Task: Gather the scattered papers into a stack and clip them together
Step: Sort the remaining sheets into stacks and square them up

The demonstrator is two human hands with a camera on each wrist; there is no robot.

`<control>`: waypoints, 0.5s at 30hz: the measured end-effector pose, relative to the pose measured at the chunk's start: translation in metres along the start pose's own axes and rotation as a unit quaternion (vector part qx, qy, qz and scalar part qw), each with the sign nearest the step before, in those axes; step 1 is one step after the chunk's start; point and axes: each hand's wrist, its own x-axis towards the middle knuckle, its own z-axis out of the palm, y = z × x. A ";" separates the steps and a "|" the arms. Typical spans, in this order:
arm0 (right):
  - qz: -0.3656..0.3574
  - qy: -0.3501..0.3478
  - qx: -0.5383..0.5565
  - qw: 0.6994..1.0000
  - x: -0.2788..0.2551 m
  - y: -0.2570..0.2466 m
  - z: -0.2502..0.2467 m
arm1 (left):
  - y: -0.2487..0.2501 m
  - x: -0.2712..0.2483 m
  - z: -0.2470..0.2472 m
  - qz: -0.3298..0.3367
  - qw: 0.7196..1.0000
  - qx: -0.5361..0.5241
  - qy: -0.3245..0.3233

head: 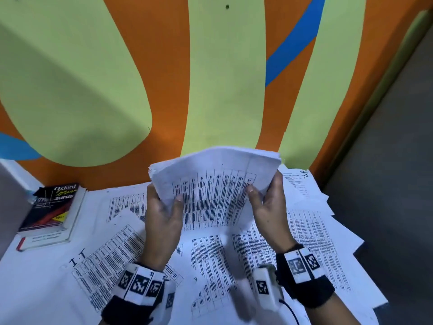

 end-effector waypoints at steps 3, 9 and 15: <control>-0.022 0.024 0.021 0.999 0.000 -0.008 0.004 | 0.003 0.001 0.001 0.009 1.000 0.008 0.021; 0.045 -0.039 -0.113 0.992 -0.007 0.026 0.009 | -0.025 0.009 -0.011 -0.121 0.991 0.034 -0.036; 0.294 0.045 -0.211 0.931 0.018 0.115 -0.021 | -0.024 0.023 -0.032 -0.030 0.992 0.081 0.089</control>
